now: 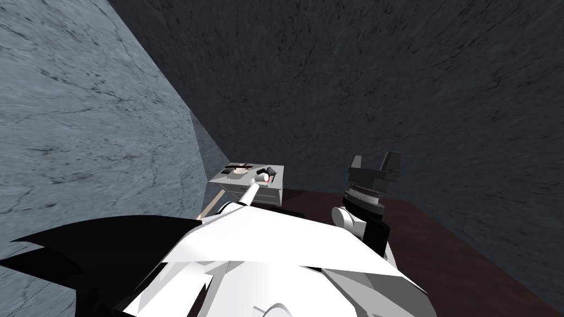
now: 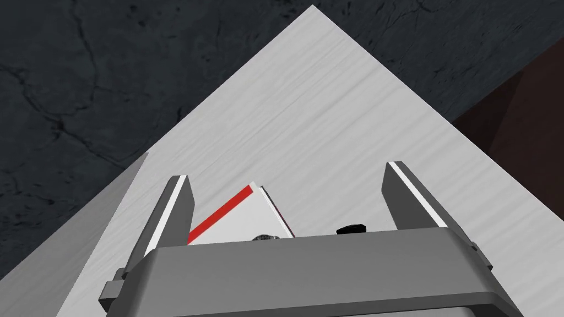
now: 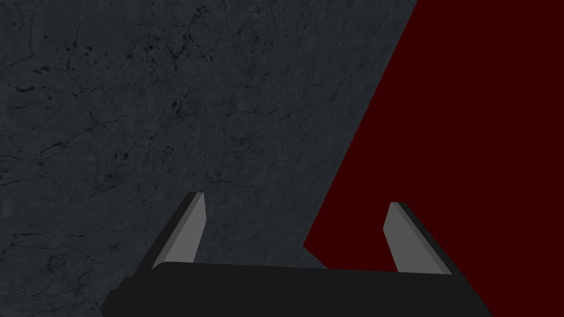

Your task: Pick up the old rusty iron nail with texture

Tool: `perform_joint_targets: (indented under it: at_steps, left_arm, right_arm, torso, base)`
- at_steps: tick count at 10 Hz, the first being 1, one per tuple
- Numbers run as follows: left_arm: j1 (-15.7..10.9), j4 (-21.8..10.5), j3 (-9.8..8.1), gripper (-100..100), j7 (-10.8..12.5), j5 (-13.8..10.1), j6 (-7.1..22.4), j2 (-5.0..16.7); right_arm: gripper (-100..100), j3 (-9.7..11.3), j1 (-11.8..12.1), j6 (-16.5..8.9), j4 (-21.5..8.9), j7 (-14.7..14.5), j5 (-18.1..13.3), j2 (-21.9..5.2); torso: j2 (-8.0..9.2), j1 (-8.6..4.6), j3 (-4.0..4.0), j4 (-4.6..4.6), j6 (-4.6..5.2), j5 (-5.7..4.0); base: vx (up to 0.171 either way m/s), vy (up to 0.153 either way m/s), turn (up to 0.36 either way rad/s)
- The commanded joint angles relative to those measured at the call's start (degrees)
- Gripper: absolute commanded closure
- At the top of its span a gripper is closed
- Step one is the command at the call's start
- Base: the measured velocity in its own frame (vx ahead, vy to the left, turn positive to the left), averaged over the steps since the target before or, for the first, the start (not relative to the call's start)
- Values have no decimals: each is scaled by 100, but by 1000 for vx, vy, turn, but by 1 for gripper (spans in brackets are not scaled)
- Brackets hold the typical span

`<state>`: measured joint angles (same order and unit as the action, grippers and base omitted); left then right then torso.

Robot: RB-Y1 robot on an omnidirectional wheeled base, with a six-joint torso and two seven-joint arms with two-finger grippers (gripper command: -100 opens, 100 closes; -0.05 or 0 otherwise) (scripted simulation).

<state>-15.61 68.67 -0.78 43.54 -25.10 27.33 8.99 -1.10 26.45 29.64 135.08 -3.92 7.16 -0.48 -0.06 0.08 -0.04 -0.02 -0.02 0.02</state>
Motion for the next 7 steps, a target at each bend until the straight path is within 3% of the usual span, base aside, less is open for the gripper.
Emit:
perform_joint_targets:
  at_steps: [1, 3, 4, 6, 7]
  left_arm:
    - [-191, -286, -21, -100, 228, -126, 286, -2]
    - [-334, -609, -36, -100, 362, -204, 520, -1]
    - [-334, -609, -36, -100, 362, -204, 550, -1]
    - [-594, -1013, -62, -100, 603, -346, 912, 2]
    - [-594, -1049, -62, -100, 603, -346, 912, 2]
  right_arm:
    - [0, 0, 0, 0, 0, 0, 0, 0]
    - [0, 0, 0, 0, 0, 0, 0, 0]
    - [0, 0, 0, 0, 0, 0, 0, 0]
    - [0, 0, 0, 0, 0, 0, 0, 0]
    - [0, 0, 0, 0, 0, 0, 0, 0]
  torso:
    - [0, 0, 0, 0, 0, 0]
    - [-1, 3, -1, -1, -1, 1]
    - [1, 3, 0, 0, -1, 1]
    - [3, -1, 2, 1, -1, 0]
    - [1, 2, 1, 0, -1, 0]
  base:
    - [23, 42, 8]
    - [16, 33, 4]
    - [9, 22, 2]
    - [14, 29, 6]
    - [13, 23, -1]
